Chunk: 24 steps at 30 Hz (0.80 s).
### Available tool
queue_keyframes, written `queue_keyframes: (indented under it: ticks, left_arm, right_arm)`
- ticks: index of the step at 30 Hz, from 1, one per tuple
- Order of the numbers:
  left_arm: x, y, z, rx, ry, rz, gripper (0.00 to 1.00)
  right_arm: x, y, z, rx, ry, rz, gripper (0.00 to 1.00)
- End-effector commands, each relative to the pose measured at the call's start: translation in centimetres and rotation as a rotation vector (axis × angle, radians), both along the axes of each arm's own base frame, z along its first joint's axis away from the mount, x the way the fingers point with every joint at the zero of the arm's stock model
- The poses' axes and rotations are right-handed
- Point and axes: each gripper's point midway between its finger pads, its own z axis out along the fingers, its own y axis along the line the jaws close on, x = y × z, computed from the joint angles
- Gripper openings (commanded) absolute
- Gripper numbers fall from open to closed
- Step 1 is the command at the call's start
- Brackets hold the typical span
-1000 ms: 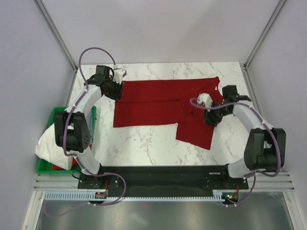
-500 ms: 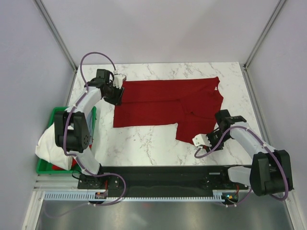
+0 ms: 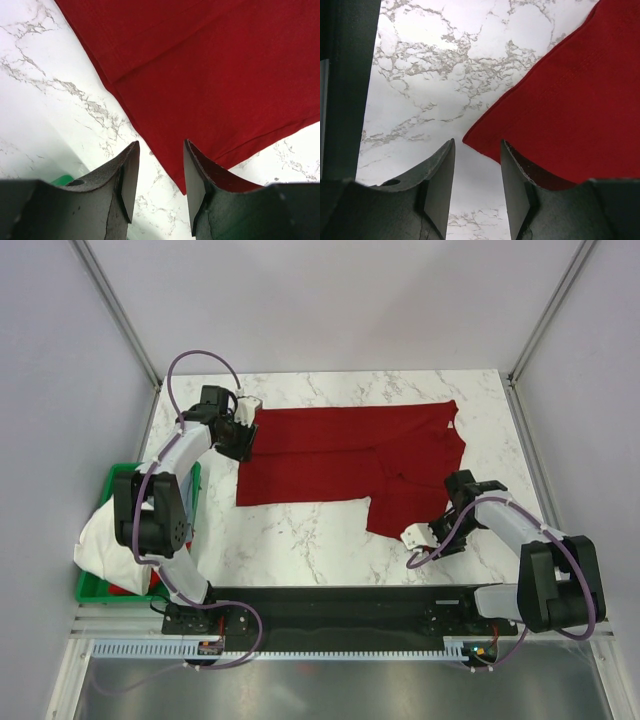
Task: Fold and stack the t-shirts
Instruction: Fold the tshirt
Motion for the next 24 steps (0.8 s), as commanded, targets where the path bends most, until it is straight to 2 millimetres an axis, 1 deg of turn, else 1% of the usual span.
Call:
queue_keyframes:
  ticks: [1, 3, 6, 7, 9, 10, 11, 12, 14, 18, 19, 24]
  left_arm:
    - [0.3, 0.5, -0.1, 0.025, -0.008, -0.019, 0.47]
    - [0.1, 0.6, -0.2, 0.03, -0.002, -0.025, 0.47]
    - [-0.8, 0.5, -0.6, 0.031, 0.013, -0.06, 0.48]
    - [-1.1, 0.5, -0.6, 0.03, 0.018, -0.073, 0.48]
    - [-2.4, 0.5, -1.4, 0.033, 0.053, -0.113, 0.48]
    - [-3.0, 0.5, -1.7, 0.031, 0.077, -0.133, 0.48]
    - [-3.7, 0.5, -2.0, 0.03, 0.103, -0.152, 0.49]
    - [-4.7, 0.4, -2.5, 0.028, 0.138, -0.194, 0.51]
    - [-5.9, 0.5, -3.2, 0.031, 0.164, -0.215, 0.51]
    - [-7.2, 0.5, -3.6, 0.021, 0.195, -0.232, 0.51]
    - [-7.8, 0.5, -4.0, 0.016, 0.232, -0.231, 0.5]
    - [-8.3, 0.6, -4.7, 0.021, 0.263, -0.231, 0.49]
  right_arm:
    - [-0.4, 0.0, -0.9, 0.001, 0.007, 0.028, 0.48]
    - [-0.2, 0.0, -1.1, -0.004, 0.005, 0.011, 0.45]
    - [-0.1, -0.3, -1.6, -0.022, 0.012, -0.009, 0.36]
    - [-0.1, -0.3, -1.7, -0.024, 0.016, -0.012, 0.29]
    - [0.1, -0.4, -1.7, -0.031, 0.02, -0.037, 0.19]
    - [0.2, -0.4, -1.8, -0.032, 0.022, -0.05, 0.08]
    - [0.4, -0.4, -1.7, -0.031, 0.017, -0.061, 0.02]
    - [0.7, -0.4, -1.6, -0.032, 0.017, -0.086, 0.0]
    - [0.9, -0.3, -1.4, -0.027, 0.012, -0.108, 0.0]
    - [1.5, 0.0, -0.8, -0.015, -0.001, -0.142, 0.0]
    - [1.5, -0.1, -0.8, -0.017, 0.001, -0.151, 0.0]
    - [1.8, -0.1, -0.6, -0.022, 0.004, -0.169, 0.0]
